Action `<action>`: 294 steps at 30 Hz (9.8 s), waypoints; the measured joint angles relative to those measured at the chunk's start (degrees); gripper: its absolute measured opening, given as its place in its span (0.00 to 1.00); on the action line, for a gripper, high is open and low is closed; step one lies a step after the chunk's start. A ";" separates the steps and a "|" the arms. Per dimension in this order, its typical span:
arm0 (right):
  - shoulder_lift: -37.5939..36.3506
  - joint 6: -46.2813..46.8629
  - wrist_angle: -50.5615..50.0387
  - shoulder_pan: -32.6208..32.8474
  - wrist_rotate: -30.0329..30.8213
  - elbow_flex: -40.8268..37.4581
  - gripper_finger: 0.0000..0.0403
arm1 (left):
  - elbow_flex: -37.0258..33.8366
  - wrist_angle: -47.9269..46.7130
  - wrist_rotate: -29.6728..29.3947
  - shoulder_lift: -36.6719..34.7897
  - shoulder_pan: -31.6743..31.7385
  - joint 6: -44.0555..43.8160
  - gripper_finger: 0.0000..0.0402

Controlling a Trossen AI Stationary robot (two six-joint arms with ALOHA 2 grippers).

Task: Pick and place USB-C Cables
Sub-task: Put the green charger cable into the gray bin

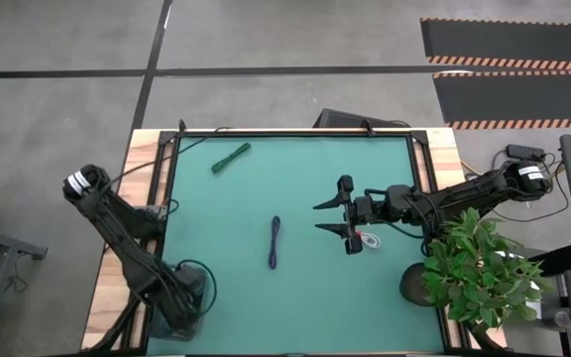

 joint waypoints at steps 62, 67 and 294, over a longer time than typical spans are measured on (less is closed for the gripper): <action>-0.02 -5.98 -5.67 -0.01 4.46 2.29 0.48 | 6.69 9.44 -26.46 14.40 89.17 93.29 0.30; -0.02 -5.98 -5.70 -0.01 4.48 2.32 0.48 | 7.61 9.04 -26.97 14.67 89.39 94.33 0.30; -8.63 -4.40 -23.47 0.04 4.27 4.35 0.48 | 13.61 -21.46 -3.50 10.05 1.07 3.02 0.00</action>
